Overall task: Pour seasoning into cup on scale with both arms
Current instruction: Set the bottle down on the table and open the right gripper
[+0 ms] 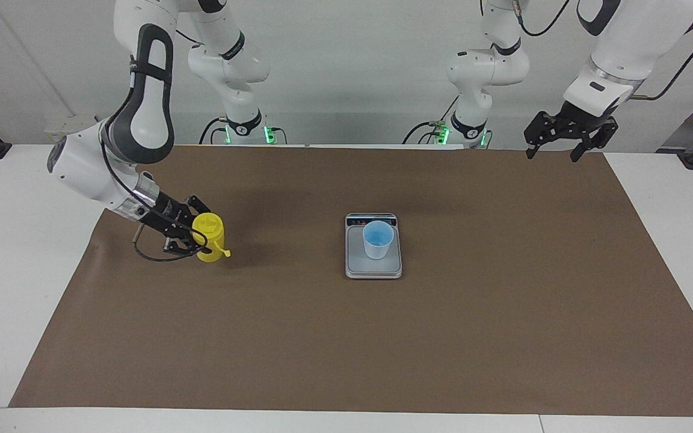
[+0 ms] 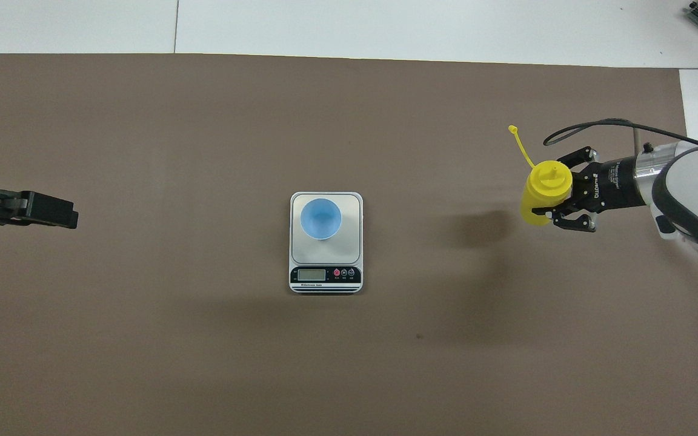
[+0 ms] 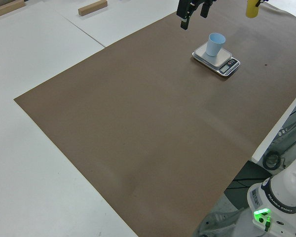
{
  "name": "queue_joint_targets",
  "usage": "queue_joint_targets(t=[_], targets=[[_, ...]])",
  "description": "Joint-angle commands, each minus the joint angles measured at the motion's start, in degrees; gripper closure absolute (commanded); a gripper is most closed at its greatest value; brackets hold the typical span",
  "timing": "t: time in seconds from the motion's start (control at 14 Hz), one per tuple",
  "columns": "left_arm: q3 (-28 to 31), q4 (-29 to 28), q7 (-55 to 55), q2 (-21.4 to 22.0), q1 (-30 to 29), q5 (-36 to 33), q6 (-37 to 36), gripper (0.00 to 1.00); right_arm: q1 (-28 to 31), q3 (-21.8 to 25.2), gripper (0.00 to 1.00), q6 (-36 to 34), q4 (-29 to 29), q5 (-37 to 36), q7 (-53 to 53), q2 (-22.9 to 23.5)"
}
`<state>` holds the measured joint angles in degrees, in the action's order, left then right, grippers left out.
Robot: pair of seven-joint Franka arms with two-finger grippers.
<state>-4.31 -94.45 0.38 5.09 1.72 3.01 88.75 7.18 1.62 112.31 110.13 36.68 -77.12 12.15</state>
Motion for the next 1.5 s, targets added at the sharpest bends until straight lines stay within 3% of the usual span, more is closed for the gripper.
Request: queue_joint_targets(t=[0.0,0.72,0.79,0.86,0.93,1.15,1.36,1.43], targets=[[-0.34,-1.18,0.41,1.33,-0.84,0.51,-0.6,0.0,0.56,-0.57,1.0,3.08,3.86,3.56,2.24,-2.04],[-0.34,-1.18,0.41,1.33,-0.84,0.51,-0.6,0.0,0.56,-0.48,1.0,2.65,5.09,3.66,2.15,-2.92],[-0.34,-1.18,0.41,1.33,-0.84,0.51,-0.6,0.0,0.56,-0.39,0.87,2.65,5.09,3.66,1.98,-2.92],[-0.34,-1.18,0.41,1.33,-0.84,0.51,-0.6,0.0,0.56,-0.3,0.68,3.26,5.09,3.66,2.06,-2.83],[-0.34,-1.18,0.41,1.33,-0.84,0.51,-0.6,0.0,0.65,-0.21,0.59,3.35,5.01,3.57,2.15,-2.83],[-0.34,-1.18,0.41,1.33,-0.84,0.51,-0.6,0.0,1.61,0.05,0.49,2.74,5.09,2.7,2.41,-2.83],[-0.34,-1.18,0.41,1.33,-0.84,0.51,-0.6,0.0,1.88,0.05,0.15,2.83,4.57,1.56,2.68,-3.27],[-0.34,-1.18,0.41,1.33,-0.84,0.51,-0.6,0.0,1.88,-0.12,0.13,2.74,4.57,0.86,2.68,-3.8]])
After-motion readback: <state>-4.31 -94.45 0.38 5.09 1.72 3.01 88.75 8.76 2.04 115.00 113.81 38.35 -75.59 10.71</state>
